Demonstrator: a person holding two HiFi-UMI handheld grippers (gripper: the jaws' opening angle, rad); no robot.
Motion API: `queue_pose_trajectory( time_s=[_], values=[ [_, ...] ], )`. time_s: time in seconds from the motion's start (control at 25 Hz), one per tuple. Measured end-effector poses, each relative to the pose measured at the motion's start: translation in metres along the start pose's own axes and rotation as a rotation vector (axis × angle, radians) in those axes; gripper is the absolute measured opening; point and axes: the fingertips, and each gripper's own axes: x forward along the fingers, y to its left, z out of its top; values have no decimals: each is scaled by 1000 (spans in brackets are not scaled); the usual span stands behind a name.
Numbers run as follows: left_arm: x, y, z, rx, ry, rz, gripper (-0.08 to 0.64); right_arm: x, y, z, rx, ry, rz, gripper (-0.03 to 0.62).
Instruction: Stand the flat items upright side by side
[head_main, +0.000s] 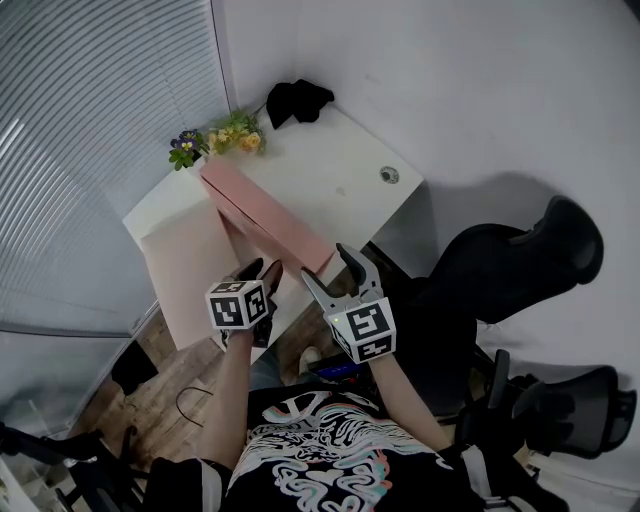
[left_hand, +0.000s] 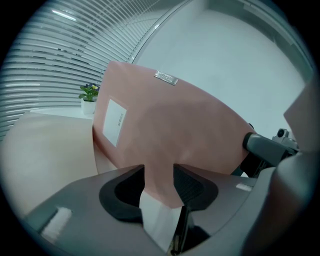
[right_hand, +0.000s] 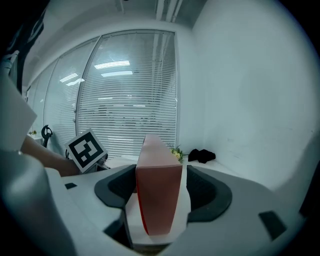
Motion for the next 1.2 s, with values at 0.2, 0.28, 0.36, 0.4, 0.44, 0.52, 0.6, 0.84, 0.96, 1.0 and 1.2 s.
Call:
queue_pose_trajectory(
  time_s=[0.2, 0.28, 0.36, 0.4, 0.44, 0.52, 0.6, 0.84, 0.96, 1.0, 1.2],
  values=[
    [-2, 4, 4, -13, -13, 4, 181, 2, -1, 9, 37, 1, 25, 307],
    [-3, 4, 7, -13, -18, 3, 181, 4, -1, 13, 44, 5, 39, 310],
    [-6, 4, 11, -13, -27, 2, 181, 6, 0, 19, 51, 10, 58, 313],
    [-7, 4, 13, -14, -31, 3, 181, 8, 1, 22, 57, 13, 69, 314],
    [-9, 6, 15, -15, -35, 3, 181, 9, 2, 25, 62, 17, 79, 318],
    [-12, 8, 19, -19, -40, -2, 181, 12, 4, 32, 62, 27, 94, 319],
    [-14, 10, 24, -25, -48, -11, 181, 16, 5, 40, 53, 42, 105, 319],
    [-15, 30, 42, -50, -63, -25, 181, 40, 9, 57, 13, 112, 148, 328],
    [-14, 43, 50, -75, -80, -40, 181, 55, 15, 61, -6, 160, 182, 341],
    [-14, 47, 53, -79, -87, -47, 181, 61, 16, 64, -11, 171, 189, 342],
    [-14, 65, 63, -103, -97, -70, 181, 88, 21, 73, -36, 232, 219, 347]
  ],
)
